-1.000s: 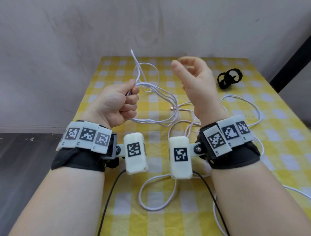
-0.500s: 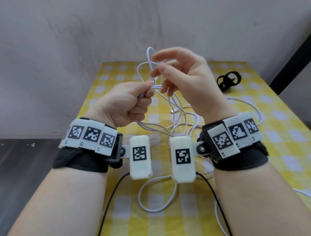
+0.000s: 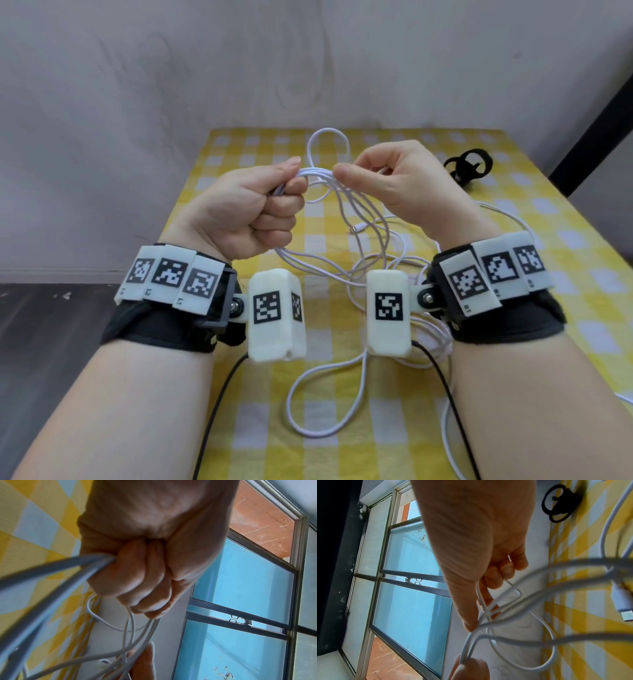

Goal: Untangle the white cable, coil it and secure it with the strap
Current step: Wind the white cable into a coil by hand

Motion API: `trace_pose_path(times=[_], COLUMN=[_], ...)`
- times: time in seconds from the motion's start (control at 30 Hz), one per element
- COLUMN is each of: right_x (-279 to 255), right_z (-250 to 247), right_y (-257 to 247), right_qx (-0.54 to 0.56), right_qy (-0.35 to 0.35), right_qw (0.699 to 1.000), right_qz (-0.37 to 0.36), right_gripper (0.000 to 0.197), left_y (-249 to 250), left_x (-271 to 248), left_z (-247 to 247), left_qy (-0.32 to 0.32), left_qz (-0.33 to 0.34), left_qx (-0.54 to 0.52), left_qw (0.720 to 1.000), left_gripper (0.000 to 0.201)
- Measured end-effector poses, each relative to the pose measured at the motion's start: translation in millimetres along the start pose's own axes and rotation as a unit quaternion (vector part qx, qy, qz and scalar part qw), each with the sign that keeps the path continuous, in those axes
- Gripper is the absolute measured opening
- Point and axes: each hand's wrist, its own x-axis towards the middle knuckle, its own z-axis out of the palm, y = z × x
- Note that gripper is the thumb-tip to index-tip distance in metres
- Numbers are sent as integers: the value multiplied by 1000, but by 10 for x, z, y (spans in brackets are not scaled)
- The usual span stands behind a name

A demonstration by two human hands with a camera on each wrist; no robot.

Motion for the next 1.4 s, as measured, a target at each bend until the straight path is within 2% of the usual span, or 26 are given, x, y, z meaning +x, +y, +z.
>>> trace_pose_path(times=[0.23, 0.4, 0.5, 0.6, 0.67, 0.8, 0.93, 1.07, 1.17, 1.2, 1.3, 1.4], right_x=[0, -8, 15, 31, 28, 25, 27, 32, 32, 38, 53, 47], right_z=[-61, -105, -87, -99, -124, -154, -184, -196, -235, -247, -238, -198], right_y=[-16, -3, 27, 83, 123, 144, 169, 202, 232, 248, 278, 269], right_qx=[8, -13, -27, -46, 1, 92, 96, 70, 65, 61, 33, -14], right_qy=[-37, -38, -30, 13, 38, 32, 69, 104, 107, 108, 119, 114], right_qw=[999, 998, 997, 997, 998, 992, 990, 989, 988, 988, 988, 989], right_qz=[39, 55, 61, 56, 57, 77, 79, 84, 92, 95, 96, 98], right_gripper=[35, 16, 20, 30, 40, 49, 26, 21, 24, 25, 25, 20], left_y=[-1, 3, 14, 18, 19, 27, 32, 10, 3, -7, -38, -41], left_x=[-5, -18, -16, -11, -10, -21, -35, -25, -39, -44, -34, -18], left_z=[4, -59, -114, -190, -253, -365, -485, -601, -714, -754, -821, -780], left_qy=[10, 16, 25, 58, 80, 112, 144, 179, 198, 202, 215, 209], left_qz=[4, 17, 27, 34, 40, 51, 73, 99, 118, 125, 146, 180], left_qx=[-9, -35, -64, -98, -128, -197, -274, -325, -360, -371, -401, -395], left_qw=[1000, 999, 997, 993, 988, 973, 948, 923, 904, 898, 878, 876], left_gripper=[40, 32, 32, 39, 44, 47, 47, 52, 35, 35, 53, 55])
